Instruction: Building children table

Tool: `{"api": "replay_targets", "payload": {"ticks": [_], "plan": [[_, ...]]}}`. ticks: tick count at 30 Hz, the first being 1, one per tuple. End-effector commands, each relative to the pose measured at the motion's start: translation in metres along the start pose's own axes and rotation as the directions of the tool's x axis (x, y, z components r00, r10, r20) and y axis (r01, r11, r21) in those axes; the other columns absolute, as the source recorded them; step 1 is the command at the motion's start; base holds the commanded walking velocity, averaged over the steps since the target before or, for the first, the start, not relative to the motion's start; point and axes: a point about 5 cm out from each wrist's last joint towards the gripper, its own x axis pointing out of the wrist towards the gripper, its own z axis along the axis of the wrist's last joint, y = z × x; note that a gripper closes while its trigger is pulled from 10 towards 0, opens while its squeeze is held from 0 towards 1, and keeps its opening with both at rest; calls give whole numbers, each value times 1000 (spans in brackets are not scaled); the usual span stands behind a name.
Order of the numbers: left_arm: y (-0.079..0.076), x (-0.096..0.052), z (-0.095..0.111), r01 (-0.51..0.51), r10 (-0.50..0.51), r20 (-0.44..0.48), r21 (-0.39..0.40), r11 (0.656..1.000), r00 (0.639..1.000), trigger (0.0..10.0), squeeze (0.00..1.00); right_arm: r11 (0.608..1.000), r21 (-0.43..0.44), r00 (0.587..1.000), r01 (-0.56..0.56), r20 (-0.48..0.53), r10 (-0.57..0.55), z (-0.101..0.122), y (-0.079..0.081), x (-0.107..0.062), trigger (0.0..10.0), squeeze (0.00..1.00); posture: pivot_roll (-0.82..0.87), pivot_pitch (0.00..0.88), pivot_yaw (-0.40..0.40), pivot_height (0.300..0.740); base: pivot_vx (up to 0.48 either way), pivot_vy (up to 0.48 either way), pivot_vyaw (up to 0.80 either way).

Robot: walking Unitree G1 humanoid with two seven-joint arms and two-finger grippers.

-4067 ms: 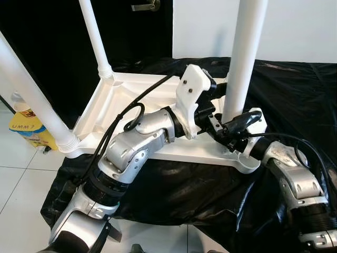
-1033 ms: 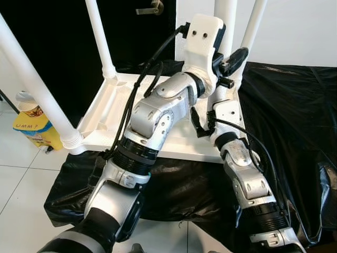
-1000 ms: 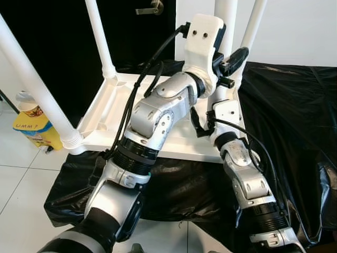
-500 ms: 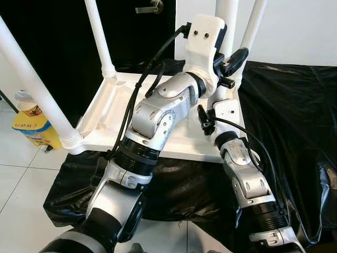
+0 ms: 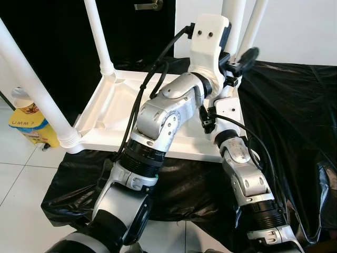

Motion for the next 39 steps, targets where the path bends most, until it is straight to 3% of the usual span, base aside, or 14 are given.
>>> {"api": "replay_targets", "payload": {"ticks": [1,4,5,24,39], "plan": [[-11,1,8,67,-68,45,15,998,997,10000,1000,999,4,999,36,-40,-35,-6,-4,0,10000,0,-40,49,-22,740,0,0,0],[-12,1,9,72,-74,49,26,997,996,10000,1000,998,5,997,60,-44,-59,-6,-7,0,10000,0,-39,42,-19,740,0,0,0],[-12,2,10,70,-72,48,49,996,996,10000,20,996,16,994,91,-56,-90,-8,-11,0,10000,0,-36,38,-16,740,0,0,0],[-10,-5,10,31,-40,99,85,996,994,10000,0,971,40,970,237,-57,-235,-10,-35,-4,10000,0,-54,22,5,740,0,0,0],[-3,-26,-22,7,-11,95,43,999,995,10000,0,949,18,948,316,-57,-314,-20,-62,-19,10000,0,-120,55,35,740,0,0,0]]}}
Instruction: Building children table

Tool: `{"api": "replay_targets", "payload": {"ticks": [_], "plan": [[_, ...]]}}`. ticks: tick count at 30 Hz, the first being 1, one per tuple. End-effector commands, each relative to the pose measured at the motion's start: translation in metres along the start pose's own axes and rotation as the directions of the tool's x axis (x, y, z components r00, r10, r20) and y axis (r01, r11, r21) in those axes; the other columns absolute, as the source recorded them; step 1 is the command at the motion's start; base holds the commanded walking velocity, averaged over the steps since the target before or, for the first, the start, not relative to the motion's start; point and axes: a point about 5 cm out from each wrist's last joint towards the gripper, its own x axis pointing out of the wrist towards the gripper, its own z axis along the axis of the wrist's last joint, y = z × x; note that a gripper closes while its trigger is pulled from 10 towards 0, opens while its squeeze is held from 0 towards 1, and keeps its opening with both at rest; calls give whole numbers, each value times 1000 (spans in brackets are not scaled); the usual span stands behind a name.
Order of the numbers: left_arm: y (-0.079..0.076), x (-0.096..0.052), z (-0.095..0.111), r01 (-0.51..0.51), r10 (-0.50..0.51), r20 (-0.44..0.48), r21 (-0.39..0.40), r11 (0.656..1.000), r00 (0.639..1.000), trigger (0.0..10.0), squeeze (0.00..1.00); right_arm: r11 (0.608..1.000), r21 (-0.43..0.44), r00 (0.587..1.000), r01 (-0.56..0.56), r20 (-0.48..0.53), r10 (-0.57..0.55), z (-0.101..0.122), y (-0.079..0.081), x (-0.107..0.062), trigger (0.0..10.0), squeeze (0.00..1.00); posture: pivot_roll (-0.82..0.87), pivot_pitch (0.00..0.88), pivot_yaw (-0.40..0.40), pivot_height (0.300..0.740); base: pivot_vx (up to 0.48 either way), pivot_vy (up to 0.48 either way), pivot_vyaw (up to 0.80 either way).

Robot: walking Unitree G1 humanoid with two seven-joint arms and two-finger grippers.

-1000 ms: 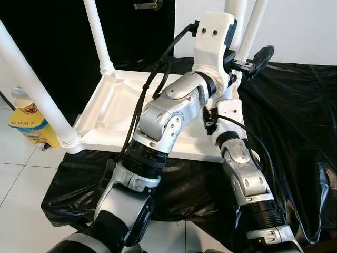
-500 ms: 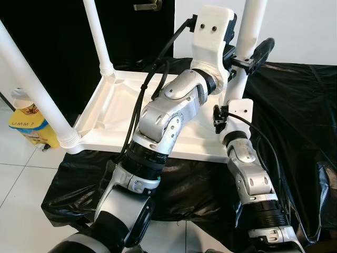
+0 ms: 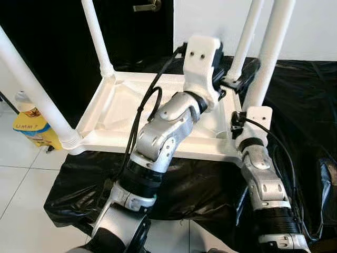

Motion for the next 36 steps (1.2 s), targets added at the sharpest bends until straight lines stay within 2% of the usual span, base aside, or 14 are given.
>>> {"api": "replay_targets", "payload": {"ticks": [1,9,10,18,22,24,31,36], "plan": [[-4,-4,-3,57,-57,12,15,998,998,10000,0,1000,26,1000,6,31,-7,3,-4,-3,10000,0,-121,54,36,740,0,0,0],[0,-12,-20,29,-29,-10,-4,1000,1000,10000,0,999,34,997,9,71,-11,4,-10,-9,10000,0,-138,62,53,740,0,0,0],[1,-15,-26,21,-21,-28,6,1000,999,10000,0,999,38,997,8,74,-11,1,-11,-11,10000,0,-124,66,55,740,0,0,0],[2,-23,-35,14,-13,-54,26,1000,998,10000,0,999,41,998,-5,70,3,-5,-10,-15,10000,0,-112,76,60,740,0,0,0],[4,-29,-43,13,-7,-75,74,997,997,10000,0,999,44,998,-19,63,16,-10,-10,-14,10000,0,-102,80,64,740,0,0,0],[4,-32,-46,20,-12,-82,100,995,997,10000,0,999,44,998,-20,63,17,-11,-12,-12,10000,0,-99,81,66,740,0,0,0],[2,-40,-55,65,-53,-121,91,994,991,10000,0,998,40,997,-40,73,37,-13,-15,-10,10000,0,-94,78,66,740,0,0,0],[0,-49,-63,126,-111,-170,81,989,979,10000,0,997,42,995,-70,70,67,-17,-11,-18,10000,0,-88,67,57,740,0,0,0]]}}
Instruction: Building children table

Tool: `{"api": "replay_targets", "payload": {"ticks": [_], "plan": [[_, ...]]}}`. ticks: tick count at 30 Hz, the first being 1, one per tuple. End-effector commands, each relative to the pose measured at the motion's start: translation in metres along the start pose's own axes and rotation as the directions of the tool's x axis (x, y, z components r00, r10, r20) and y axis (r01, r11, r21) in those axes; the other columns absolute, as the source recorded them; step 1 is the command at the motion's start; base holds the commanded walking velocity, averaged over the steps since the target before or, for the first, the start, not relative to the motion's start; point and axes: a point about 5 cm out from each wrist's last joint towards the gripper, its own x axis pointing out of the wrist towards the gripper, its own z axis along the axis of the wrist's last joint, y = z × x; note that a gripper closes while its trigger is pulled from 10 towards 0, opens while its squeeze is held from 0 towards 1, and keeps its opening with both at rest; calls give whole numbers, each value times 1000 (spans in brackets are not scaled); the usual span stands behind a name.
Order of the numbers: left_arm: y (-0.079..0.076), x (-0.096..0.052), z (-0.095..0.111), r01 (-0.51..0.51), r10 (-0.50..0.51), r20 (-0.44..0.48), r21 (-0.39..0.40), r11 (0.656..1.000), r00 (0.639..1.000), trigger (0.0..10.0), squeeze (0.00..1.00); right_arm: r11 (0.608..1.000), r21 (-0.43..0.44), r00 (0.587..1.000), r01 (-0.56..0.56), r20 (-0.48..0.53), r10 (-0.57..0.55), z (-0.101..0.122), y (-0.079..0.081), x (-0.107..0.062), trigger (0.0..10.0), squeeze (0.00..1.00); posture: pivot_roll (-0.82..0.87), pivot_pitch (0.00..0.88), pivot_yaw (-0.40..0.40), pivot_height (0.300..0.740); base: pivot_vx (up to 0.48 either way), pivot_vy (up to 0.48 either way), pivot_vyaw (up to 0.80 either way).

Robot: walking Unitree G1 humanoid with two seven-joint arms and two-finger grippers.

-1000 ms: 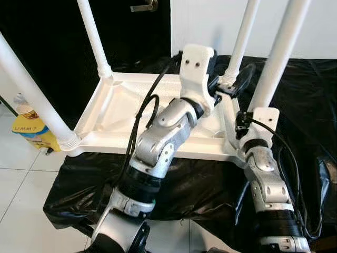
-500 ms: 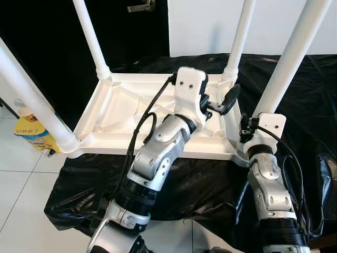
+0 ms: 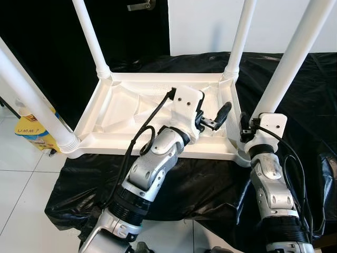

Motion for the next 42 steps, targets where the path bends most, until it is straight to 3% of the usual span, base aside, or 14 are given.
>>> {"api": "replay_targets", "payload": {"ticks": [1,18,30,42], "plan": [[-13,-3,-2,201,-200,-16,5,980,980,10000,0,1000,8,999,-14,-37,14,-9,3,-6,10000,0,-88,67,57,740,0,0,0],[-13,-14,-20,261,-250,-120,81,962,961,10000,0,1000,-5,997,-30,-76,29,-21,0,-23,10000,0,-93,42,51,740,0,0,0],[-13,-17,-22,274,-260,-137,93,957,956,10000,0,999,-23,995,-40,-98,37,-27,-5,-32,10000,0,-91,36,52,740,0,0,0],[-14,-18,-21,285,-270,-143,100,953,952,10000,0,994,-40,991,-106,-91,102,-30,1,-37,10000,0,-89,36,65,740,0,0,0]]}}
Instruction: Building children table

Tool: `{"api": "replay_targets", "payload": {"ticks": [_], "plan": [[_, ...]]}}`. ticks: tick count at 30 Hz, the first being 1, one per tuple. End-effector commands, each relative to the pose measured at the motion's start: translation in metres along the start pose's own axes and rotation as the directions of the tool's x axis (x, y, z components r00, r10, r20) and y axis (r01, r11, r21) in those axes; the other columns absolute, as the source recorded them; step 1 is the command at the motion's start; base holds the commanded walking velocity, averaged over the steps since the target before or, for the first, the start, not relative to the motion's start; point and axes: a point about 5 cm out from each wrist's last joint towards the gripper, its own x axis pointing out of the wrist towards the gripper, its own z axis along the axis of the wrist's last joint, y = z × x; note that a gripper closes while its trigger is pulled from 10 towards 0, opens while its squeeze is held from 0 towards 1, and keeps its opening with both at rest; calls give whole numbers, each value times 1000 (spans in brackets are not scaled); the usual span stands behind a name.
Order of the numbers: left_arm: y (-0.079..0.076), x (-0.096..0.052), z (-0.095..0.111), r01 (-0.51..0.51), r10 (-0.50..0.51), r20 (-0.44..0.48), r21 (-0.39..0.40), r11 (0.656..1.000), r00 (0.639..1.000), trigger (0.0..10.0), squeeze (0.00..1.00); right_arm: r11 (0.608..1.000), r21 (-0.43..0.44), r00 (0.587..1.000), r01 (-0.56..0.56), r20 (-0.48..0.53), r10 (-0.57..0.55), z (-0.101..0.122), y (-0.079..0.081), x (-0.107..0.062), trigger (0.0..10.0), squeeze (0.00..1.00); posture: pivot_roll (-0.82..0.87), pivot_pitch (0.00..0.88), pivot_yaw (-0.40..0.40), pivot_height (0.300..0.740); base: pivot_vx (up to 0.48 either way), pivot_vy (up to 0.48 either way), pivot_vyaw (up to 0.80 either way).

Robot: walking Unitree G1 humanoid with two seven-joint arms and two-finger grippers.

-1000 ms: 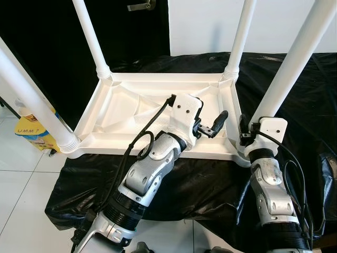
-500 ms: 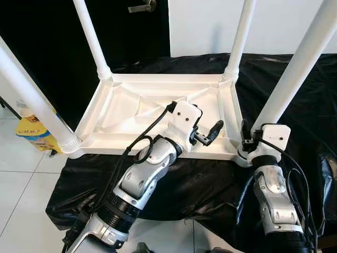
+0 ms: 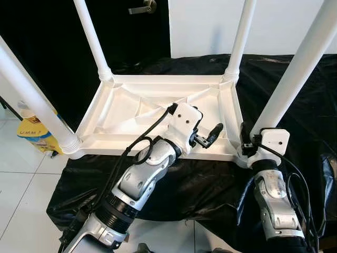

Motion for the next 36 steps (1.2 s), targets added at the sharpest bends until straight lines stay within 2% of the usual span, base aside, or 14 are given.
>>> {"api": "replay_targets", "payload": {"ticks": [1,8,18,28,36], "plan": [[-14,-2,2,228,-228,7,14,974,974,10000,0,999,1,994,-49,-93,49,-20,6,-9,10000,0,-89,37,67,740,0,0,0],[-14,-2,3,234,-234,6,18,972,972,10000,0,993,11,989,-119,-82,119,-23,11,-13,10000,0,-88,40,71,740,0,0,0],[-14,-3,4,234,-235,7,19,972,972,10000,0,988,24,982,-154,-107,155,-27,13,-13,10000,0,-84,45,68,740,0,0,0],[-13,-4,5,228,-228,7,22,974,974,10000,0,983,113,972,-141,-173,159,-33,12,-8,10000,0,-79,48,64,740,0,0,0],[-13,-4,6,225,-226,10,21,974,974,10000,0,984,136,970,-116,-197,142,-35,9,-6,10000,0,-80,54,62,740,0,0,0]]}}
